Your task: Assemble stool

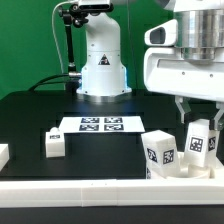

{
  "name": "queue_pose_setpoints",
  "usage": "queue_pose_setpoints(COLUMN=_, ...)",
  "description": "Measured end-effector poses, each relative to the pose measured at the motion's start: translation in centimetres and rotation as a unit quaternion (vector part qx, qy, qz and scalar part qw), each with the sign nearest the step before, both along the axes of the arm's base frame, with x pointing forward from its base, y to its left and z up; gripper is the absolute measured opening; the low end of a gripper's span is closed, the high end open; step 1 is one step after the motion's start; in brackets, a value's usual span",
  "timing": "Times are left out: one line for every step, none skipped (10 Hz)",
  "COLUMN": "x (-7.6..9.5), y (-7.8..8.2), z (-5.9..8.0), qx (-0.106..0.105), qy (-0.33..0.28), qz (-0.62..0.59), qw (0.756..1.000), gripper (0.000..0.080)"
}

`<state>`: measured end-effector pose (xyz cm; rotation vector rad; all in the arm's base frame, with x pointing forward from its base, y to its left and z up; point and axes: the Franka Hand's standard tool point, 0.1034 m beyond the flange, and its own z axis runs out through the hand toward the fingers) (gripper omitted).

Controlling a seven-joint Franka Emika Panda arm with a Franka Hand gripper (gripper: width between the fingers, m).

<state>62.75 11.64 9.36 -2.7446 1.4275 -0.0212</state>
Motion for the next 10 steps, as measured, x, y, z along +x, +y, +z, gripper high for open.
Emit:
queue_pose_setpoints(x=-0.01, y=0.04, z=0.0, qx=0.001, qy=0.001, qz=-0.023, qw=1.0, gripper=0.0337)
queue_pose_setpoints(x=0.0, y=0.07, z=0.0, qx=0.002, qy=0.001, qz=-0.04, qw=0.999, gripper=0.0337)
queue_pose_setpoints(x=-0.02, y=0.2, z=0.0, qx=0.006, qy=0.003, qz=-0.081, qw=0.997, gripper=0.0337)
queue_pose_setpoints(x=0.01, y=0.18, z=-0.05, qx=0.011, qy=0.002, qz=-0.114, qw=0.993, gripper=0.0337)
queue_pose_setpoints(x=0.06, y=-0.08, z=-0.07, qx=0.028, qy=-0.007, qz=-0.156, qw=0.987, gripper=0.0337)
queue_pose_setpoints(x=0.13, y=-0.02, z=-0.05, qx=0.038, qy=-0.008, qz=-0.198, qw=0.979, gripper=0.0337)
queue_pose_setpoints(x=0.22, y=0.08, z=-0.08, qx=0.05, qy=-0.008, qz=-0.246, qw=0.968, gripper=0.0337)
queue_pose_setpoints(x=0.38, y=0.08, z=-0.07, qx=0.061, qy=-0.009, qz=-0.291, qw=0.955, gripper=0.0337)
queue_pose_setpoints(x=0.44, y=-0.11, z=-0.07, qx=0.072, qy=-0.005, qz=-0.321, qw=0.944, gripper=0.0337)
queue_pose_setpoints(x=0.56, y=-0.17, z=-0.1, qx=0.084, qy=0.0, qz=-0.37, qw=0.925, gripper=0.0337)
